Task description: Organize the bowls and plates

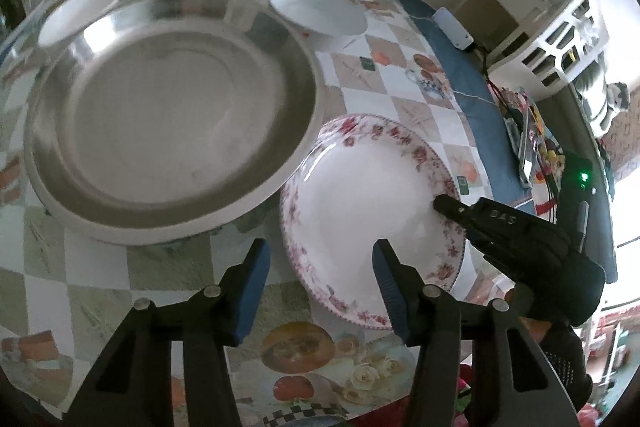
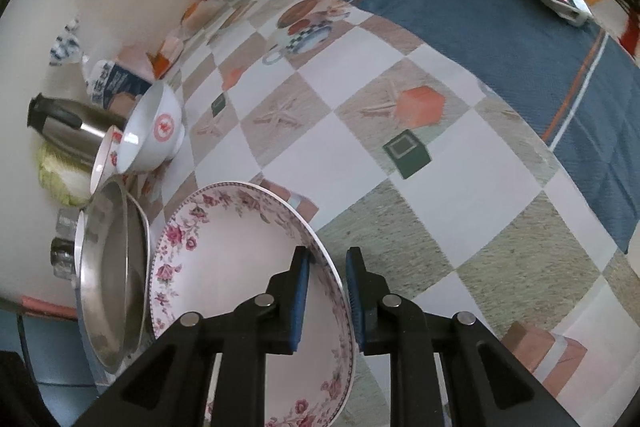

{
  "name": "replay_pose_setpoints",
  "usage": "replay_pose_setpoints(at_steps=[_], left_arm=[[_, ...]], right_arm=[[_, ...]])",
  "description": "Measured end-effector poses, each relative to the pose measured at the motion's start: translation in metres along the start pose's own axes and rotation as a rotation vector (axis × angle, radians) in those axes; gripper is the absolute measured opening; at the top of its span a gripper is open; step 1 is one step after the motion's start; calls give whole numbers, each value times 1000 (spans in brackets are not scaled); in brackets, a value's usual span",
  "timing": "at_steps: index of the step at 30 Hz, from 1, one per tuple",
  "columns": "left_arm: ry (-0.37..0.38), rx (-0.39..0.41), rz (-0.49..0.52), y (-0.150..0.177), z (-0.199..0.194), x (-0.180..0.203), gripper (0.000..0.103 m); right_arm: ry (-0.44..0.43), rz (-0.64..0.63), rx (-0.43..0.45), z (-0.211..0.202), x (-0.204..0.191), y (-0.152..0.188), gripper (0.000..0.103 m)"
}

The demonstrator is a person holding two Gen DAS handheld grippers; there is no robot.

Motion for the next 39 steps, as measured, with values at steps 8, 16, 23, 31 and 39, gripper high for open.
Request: replay_pose_setpoints(at_steps=[8,16,23,31,39], left_arm=[[5,-51,-62,-1,26,-8,50],[-5,-60,-100,-4,42,-15,39],[2,-48,-104,-7,50,-14,33],[27,-20,-115,-12,53,-15,33],[50,9,-118,-17,57,-15,33]], right_arm=[[-58,54,-26,1,10,-5,21],[-93,67,-36,1,13,-7,20],[-117,75,-45,1,17,-8,19],[-149,92,-52,1,21,-11,19],[-145,71,-40,2,17,-10,19]])
Point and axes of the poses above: each gripper's, at about its wrist camera, not at the fingertips, and z roughly the way its jaws point, x to its right, y to its underside, the point moved 3 cm from there along z, roughly the way its jaws point, and after that the axes turned 15 degrees about z, right-handed, at the moved point
